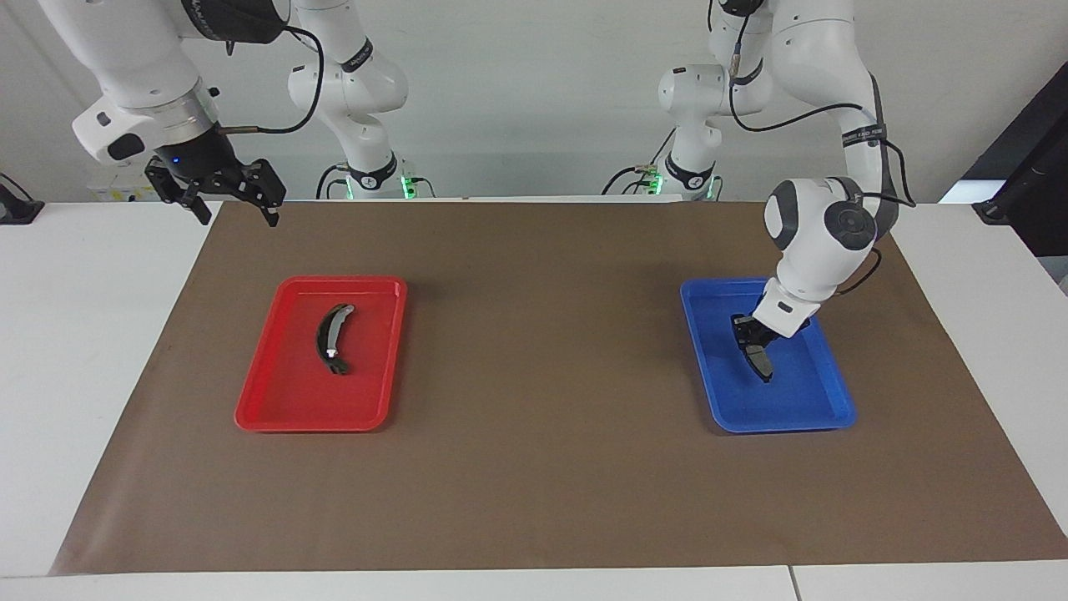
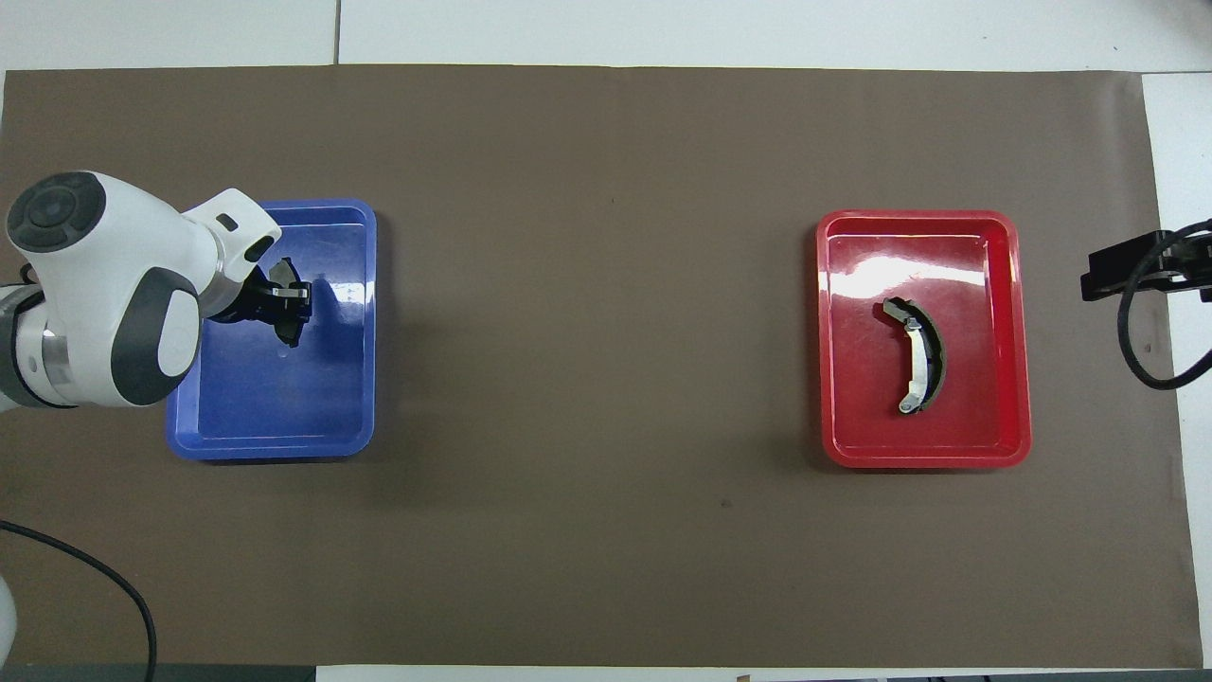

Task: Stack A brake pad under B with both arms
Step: 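Lift the brake pad with the left gripper and carry it toward mid-table, then release the pad with the left gripper while the right gripper grips the shoe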

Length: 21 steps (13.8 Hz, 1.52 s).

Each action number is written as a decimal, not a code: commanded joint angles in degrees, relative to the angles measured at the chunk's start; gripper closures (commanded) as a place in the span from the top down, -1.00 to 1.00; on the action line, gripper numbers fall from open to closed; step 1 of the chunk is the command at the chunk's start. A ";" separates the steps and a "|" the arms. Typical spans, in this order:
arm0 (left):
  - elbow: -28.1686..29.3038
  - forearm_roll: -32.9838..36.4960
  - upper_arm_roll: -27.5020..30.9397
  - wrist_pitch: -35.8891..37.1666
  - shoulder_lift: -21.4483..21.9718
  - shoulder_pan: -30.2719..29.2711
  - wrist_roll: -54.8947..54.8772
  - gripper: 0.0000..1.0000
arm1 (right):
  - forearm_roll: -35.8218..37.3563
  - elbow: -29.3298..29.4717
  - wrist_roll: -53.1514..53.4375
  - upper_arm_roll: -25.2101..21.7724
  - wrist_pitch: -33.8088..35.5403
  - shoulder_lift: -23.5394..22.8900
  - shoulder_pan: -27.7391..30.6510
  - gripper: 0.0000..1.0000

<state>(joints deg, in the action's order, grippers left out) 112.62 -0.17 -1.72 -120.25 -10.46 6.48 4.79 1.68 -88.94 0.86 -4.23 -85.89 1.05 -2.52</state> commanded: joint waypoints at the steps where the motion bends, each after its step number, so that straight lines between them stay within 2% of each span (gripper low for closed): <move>1: -6.00 0.61 0.23 7.21 0.44 4.67 0.83 -0.97 | -0.28 -0.44 -1.04 0.28 0.37 0.45 0.77 0.99; 3: -5.49 0.61 0.23 6.88 0.78 8.79 1.53 -0.97 | -0.28 -0.44 -1.04 0.28 0.37 0.45 0.77 0.99; 7: 0.66 0.52 0.14 -3.13 1.58 17.94 2.06 -0.98 | -0.28 -0.36 -1.21 0.19 0.20 0.45 0.94 0.99; 10: 1.98 0.52 0.14 -7.10 0.62 24.53 10.99 -0.98 | -0.37 -3.06 -1.65 0.10 -4.89 0.97 0.94 0.99; 12: 1.64 0.26 0.05 -8.76 -4.02 26.39 18.38 -0.98 | -0.45 -7.19 -1.47 0.10 -8.14 2.37 0.86 0.99; 14: 1.55 0.17 0.05 -13.58 -7.81 28.14 19.20 -0.98 | -0.45 -11.93 -1.74 0.10 -13.05 2.38 0.85 0.99; 18: 1.37 0.08 -0.04 -15.98 -9.58 29.82 19.29 -0.98 | -2.99 -20.81 -2.18 0.10 -25.00 -0.60 0.85 0.99; 20: 1.54 0.08 -0.04 -15.89 -9.58 30.09 19.29 -0.98 | -3.62 -27.30 -5.15 0.19 -33.07 -1.31 0.77 0.99; 21: 1.55 0.08 -0.04 -15.72 -9.50 30.09 19.20 -0.89 | -3.70 -30.64 -6.56 0.10 -37.64 -1.57 0.51 0.99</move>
<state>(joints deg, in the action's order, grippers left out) 114.21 -0.19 -2.35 -134.98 -19.14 35.52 23.21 -0.87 -112.81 -2.11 -4.26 -116.53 -1.40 -2.29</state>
